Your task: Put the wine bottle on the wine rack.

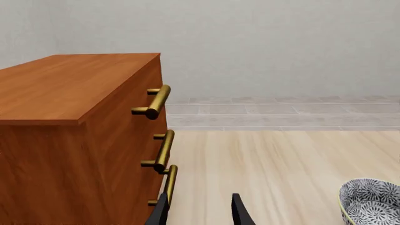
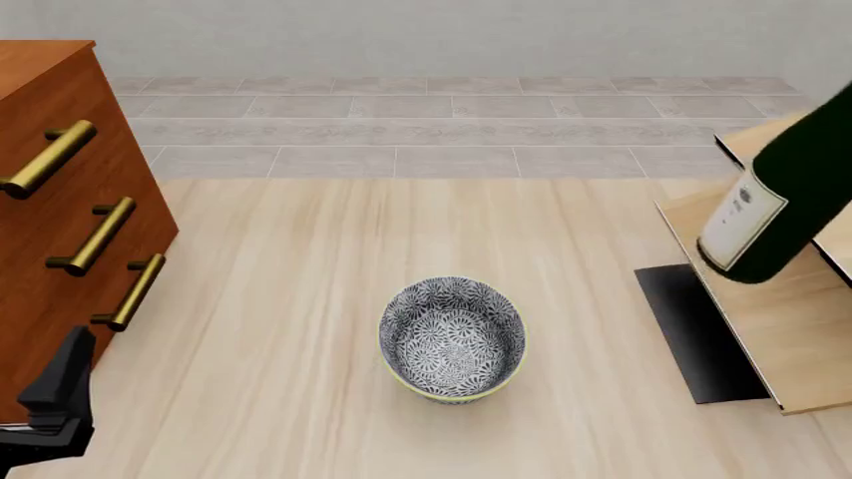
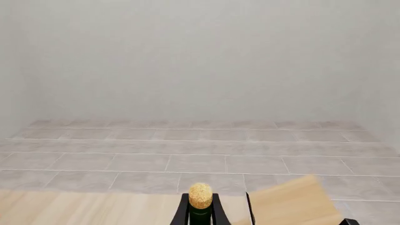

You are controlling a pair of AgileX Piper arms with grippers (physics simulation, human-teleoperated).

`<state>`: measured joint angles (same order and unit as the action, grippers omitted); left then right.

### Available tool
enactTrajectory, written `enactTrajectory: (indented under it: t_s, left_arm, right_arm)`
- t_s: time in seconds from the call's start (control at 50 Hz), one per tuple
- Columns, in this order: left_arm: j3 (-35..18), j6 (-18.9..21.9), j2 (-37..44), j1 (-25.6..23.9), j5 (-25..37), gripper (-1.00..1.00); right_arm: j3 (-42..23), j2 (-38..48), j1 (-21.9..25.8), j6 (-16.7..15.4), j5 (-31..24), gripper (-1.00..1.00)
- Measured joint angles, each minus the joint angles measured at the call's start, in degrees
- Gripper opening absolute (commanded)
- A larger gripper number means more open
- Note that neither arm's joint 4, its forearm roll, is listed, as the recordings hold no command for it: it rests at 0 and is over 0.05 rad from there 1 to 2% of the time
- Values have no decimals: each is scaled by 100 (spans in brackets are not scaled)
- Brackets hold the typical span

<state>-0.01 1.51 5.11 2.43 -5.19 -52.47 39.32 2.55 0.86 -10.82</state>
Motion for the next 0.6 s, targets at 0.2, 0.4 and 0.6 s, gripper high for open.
enactTrajectory:
  t_s: [0.2,0.4,0.6]
  left_arm:
    - [-1,-7,-134,-6,122,100]
    - [-1,-8,-200,-14,180,100]
    - [-1,-9,-193,-23,170,100]
  right_arm:
    - [-305,-9,-246,30,-177,-100]
    - [-481,-17,-473,95,-282,-100]
    - [-582,-8,-694,156,-335,-100]
